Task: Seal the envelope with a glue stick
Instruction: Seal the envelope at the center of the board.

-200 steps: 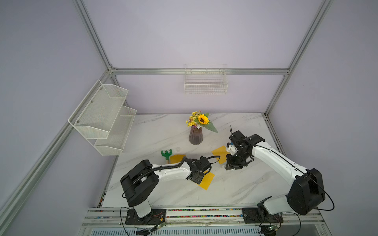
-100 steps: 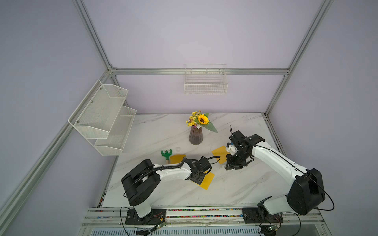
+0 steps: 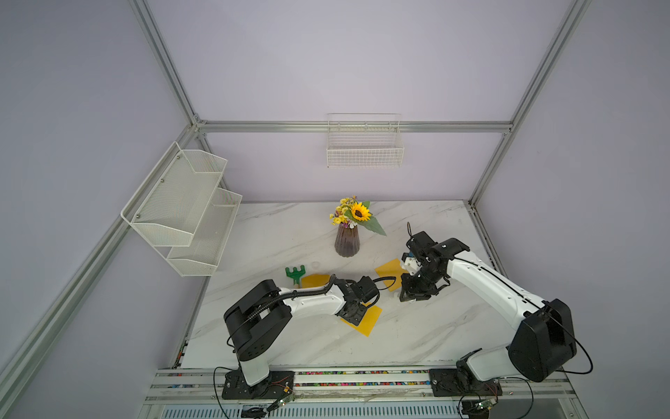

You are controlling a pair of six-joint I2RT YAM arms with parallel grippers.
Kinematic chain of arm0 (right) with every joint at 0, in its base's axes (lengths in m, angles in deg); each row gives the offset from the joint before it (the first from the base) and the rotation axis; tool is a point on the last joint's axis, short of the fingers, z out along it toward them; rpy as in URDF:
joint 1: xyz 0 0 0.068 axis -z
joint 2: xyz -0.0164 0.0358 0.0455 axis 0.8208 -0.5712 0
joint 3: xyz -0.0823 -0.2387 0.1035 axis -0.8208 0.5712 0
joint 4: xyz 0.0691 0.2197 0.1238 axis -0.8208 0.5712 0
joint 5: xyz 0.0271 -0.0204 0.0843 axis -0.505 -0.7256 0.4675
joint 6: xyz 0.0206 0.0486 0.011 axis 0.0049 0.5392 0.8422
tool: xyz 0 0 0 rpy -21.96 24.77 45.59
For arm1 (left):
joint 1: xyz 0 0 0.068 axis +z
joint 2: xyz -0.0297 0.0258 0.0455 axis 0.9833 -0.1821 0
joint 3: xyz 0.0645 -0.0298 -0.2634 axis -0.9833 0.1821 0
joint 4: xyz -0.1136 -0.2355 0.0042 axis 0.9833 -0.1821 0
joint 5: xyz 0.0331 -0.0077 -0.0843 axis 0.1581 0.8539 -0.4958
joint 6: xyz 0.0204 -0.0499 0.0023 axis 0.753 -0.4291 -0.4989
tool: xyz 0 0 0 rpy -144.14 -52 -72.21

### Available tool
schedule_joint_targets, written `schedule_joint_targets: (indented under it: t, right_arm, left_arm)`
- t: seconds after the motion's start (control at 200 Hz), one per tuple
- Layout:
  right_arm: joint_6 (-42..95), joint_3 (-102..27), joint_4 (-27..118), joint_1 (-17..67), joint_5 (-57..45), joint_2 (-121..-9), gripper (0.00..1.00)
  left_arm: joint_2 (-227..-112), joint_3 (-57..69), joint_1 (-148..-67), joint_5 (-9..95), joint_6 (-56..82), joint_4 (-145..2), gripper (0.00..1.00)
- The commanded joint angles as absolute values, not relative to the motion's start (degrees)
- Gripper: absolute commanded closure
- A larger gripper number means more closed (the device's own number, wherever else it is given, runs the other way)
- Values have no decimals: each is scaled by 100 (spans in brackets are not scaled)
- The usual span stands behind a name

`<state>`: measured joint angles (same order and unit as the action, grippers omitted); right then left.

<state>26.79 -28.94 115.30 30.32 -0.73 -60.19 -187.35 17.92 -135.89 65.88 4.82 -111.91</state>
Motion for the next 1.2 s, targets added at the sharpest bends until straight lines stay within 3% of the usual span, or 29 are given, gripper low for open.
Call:
schedule_joint_targets:
  t: [0.0, 0.47, 1.195]
  right_arm:
    - [2670, -2997, 11592, 3057, -109, -6039, 100]
    - [2688, -3029, 11607, 3053, -135, -5990, 100]
    - [2670, -3005, 11619, 3051, -126, -6019, 100]
  left_arm:
    - [-18979, 1877, -13581, 6547, 496, -11062, 84]
    - [-18493, 1636, -13545, 6636, 572, -11077, 84]
    - [-18976, 1678, -13515, 6446, 534, -10923, 83]
